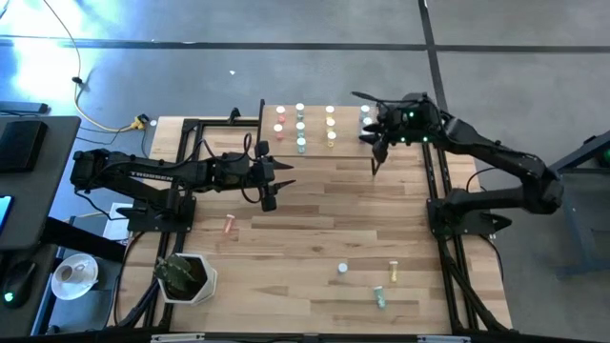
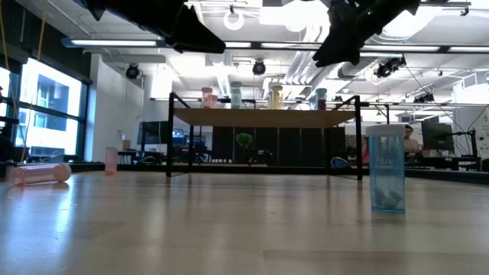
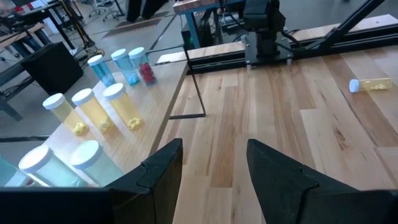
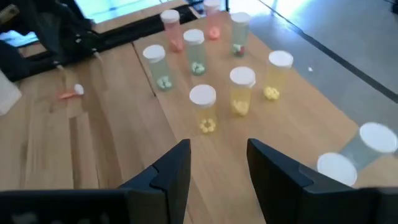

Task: Pick and place medicine bottles onto shelf by color
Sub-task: Put the red medicine bottle on the shelf

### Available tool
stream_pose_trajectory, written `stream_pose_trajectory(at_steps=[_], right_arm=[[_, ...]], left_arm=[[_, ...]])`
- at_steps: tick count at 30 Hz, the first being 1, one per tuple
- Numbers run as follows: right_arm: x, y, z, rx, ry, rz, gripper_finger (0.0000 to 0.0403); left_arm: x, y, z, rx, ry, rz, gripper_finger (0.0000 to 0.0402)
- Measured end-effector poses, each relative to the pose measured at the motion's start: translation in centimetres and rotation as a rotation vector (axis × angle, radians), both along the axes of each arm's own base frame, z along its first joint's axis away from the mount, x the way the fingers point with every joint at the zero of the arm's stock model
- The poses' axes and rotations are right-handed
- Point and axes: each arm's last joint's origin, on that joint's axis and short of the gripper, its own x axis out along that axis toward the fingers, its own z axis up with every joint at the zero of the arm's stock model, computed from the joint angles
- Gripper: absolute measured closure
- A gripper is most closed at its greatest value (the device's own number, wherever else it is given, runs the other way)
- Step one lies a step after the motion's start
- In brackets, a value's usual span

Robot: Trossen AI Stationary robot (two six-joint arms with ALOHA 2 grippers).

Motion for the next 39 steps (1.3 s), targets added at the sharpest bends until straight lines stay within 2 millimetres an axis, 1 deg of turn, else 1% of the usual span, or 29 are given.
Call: stream_pose_trajectory(at_steps=[3, 8, 12, 20, 25, 29, 33, 39], right_arm=[[0.6, 0.9, -0.2, 0.037, 0.000, -0.043, 0.0253], [1.3, 2.4, -1.4, 0.091, 0.023, -0.135, 0.0253], [1.6, 3.5, -2.1, 0.110, 0.045, -0.218, 0.0253], [2.6, 5.2, -2.7, 0.139, -0.011, -0.428, 0.0253], [4.2, 5.6, -3.7, 0.181, -0.023, -0.468, 0.0253], [5.3, 5.4, -4.7, 0.168, -0.017, -0.518, 0.0253], [5.9, 5.1, -5.2, 0.152, -0.024, -0.568, 0.0253], [5.9, 5.0, -5.2, 0.145, -0.047, -0.617, 0.0253]], left_arm=[[0.0, 0.1, 0.0, 0.009, 0.001, 0.025, 0.0232], [-0.1, 0.2, 0.0, 0.041, 0.017, 0.087, 0.0231], [-0.2, 0.3, -0.1, 0.048, 0.023, 0.092, 0.0231], [-0.2, 0.3, -0.1, 0.047, 0.028, 0.090, 0.0231], [-0.2, 0.3, -0.1, 0.046, 0.028, 0.089, 0.0231], [-0.2, 0.2, -0.2, 0.045, 0.036, 0.088, 0.0231], [-0.2, 0.2, -0.2, 0.044, 0.045, 0.087, 0.0231], [-0.2, 0.2, -0.3, 0.043, 0.050, 0.087, 0.0231]])
